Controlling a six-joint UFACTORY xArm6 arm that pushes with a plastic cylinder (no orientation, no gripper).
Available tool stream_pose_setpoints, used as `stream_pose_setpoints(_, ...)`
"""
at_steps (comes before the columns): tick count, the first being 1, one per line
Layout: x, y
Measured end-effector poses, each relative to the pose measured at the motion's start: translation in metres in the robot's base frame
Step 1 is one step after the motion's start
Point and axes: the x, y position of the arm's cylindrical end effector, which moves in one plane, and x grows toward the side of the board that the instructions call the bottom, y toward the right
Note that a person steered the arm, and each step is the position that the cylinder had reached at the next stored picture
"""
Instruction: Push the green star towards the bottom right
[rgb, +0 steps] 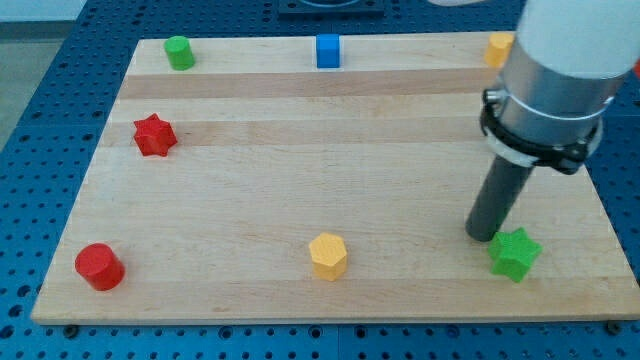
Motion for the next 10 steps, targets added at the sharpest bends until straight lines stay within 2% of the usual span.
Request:
stream_pose_setpoints(1,0.000,-0.028)
stream_pose_setpoints(5,0.044,-0.033)
stream_pose_setpoints(9,0.040,0.027)
stream_pose_setpoints(10,0.040,0.028)
